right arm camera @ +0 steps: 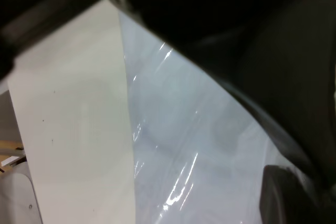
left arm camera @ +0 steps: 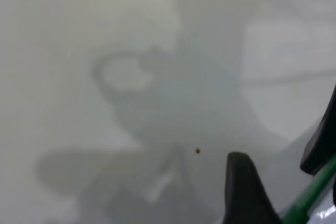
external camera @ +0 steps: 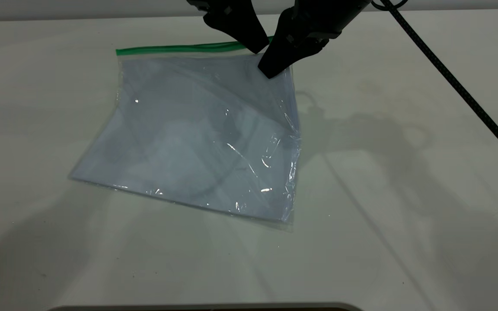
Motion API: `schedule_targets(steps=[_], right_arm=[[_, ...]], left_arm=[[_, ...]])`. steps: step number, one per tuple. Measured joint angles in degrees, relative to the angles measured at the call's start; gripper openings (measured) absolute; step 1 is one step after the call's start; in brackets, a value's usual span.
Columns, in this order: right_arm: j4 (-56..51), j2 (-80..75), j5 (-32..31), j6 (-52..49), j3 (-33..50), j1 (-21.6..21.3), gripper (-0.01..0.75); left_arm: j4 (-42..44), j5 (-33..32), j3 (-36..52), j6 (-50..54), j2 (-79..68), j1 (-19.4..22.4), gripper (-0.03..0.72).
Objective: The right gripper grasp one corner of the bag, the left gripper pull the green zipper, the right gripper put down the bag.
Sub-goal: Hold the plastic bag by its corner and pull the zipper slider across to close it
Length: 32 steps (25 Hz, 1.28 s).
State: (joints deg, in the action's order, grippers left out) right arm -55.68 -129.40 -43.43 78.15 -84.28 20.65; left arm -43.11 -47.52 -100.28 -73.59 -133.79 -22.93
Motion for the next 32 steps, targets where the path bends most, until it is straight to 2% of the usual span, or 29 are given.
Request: schedule_targets(steps=[12,22,25,32], right_arm=[[1.25,-0.05,-0.09,0.0,0.0,-0.06,0.034],[1.27,-0.05,0.44,0.06,0.0,-0.09,0.037],[1.27,-0.05,0.44,0.06,0.0,-0.09,0.037],[1.27,-0.05,0.44,0.06,0.0,-0.16,0.037]], left_arm=[[-1.38,0.42,-0.11,0.31,-1.24,-0.01,0.383],[-1.37,1.37,-0.11,-2.19,-1.3,-0.06,0.369],[-1.37,1.37,-0.11,-2.32,-1.3,0.0,0.328],[-1.27,0.93,-0.11,-2.59,-1.3,0.04,0.171]])
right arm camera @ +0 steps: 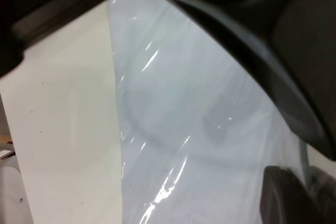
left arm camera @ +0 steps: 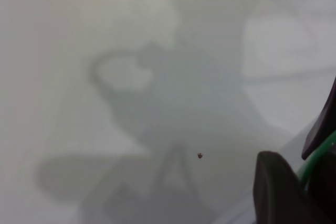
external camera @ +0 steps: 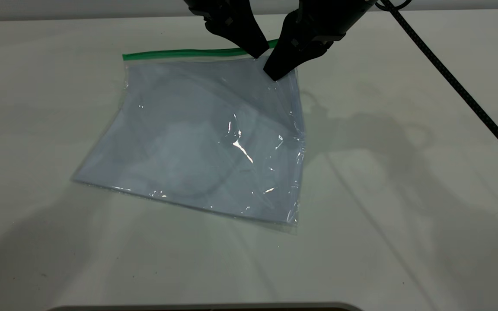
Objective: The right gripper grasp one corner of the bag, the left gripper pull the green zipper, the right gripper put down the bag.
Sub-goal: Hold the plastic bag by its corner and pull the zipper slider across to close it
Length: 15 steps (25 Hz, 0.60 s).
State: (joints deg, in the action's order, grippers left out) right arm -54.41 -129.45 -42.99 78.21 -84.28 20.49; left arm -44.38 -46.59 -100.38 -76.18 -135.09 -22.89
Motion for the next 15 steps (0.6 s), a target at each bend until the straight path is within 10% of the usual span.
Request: schedule_targets(steps=[15], right_arm=[[-1.84,0.69,-3.94,-0.3,0.0,-5.14,0.035]], left_arm=[[-0.41,3.52,0.0,-0.43,0.0,-0.17,0.09]])
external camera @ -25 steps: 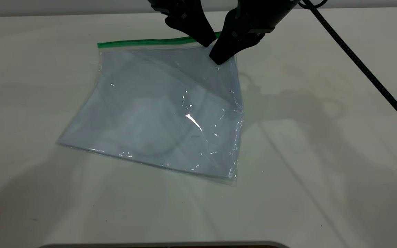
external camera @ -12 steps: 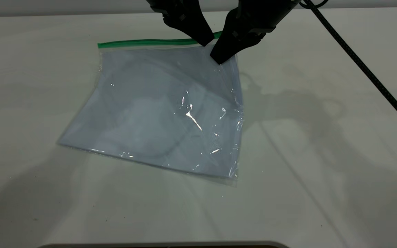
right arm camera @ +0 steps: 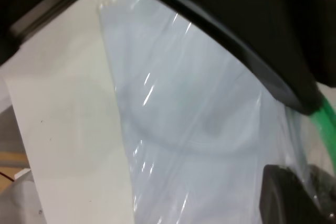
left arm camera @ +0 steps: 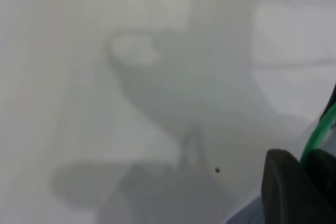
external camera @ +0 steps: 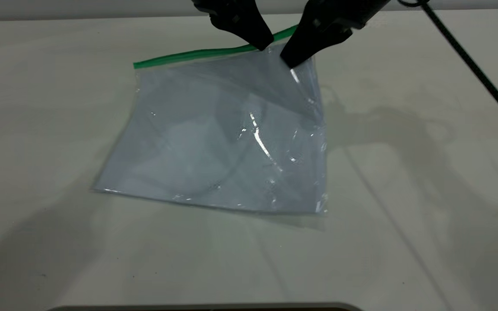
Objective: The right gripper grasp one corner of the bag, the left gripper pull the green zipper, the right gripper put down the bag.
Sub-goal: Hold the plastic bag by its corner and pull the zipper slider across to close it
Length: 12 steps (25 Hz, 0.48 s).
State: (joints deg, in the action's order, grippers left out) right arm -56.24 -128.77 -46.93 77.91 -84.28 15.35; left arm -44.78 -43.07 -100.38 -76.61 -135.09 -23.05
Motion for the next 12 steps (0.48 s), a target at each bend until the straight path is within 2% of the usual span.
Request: schedule_targets(steps=[12], right_arm=[[0.56,3.93,-3.1,0.05,0.0,-3.68,0.035]], left_arm=[[2.22,2.33,-0.42,-0.09,-0.01,0.83,0.09]])
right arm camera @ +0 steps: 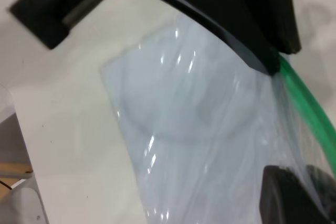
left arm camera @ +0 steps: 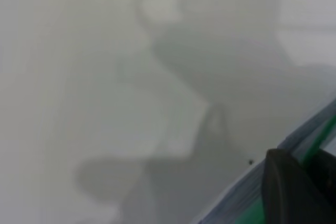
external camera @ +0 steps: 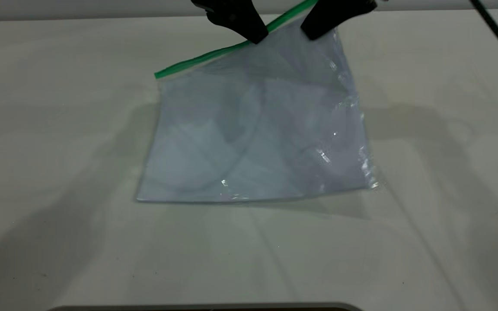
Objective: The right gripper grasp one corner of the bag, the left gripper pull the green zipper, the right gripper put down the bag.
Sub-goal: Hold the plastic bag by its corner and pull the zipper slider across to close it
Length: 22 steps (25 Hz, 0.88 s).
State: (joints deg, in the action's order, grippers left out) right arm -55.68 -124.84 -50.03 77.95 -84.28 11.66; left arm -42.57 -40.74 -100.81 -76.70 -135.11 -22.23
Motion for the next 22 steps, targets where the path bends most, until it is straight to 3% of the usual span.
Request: schedule_targets(steps=[22], right_arm=[[-0.66,2.02,-0.87,0.34,0.0,-1.18,0.035]], left_arm=[[2.79,-0.43,0.0,0.05,-3.07,8.99,0.09]])
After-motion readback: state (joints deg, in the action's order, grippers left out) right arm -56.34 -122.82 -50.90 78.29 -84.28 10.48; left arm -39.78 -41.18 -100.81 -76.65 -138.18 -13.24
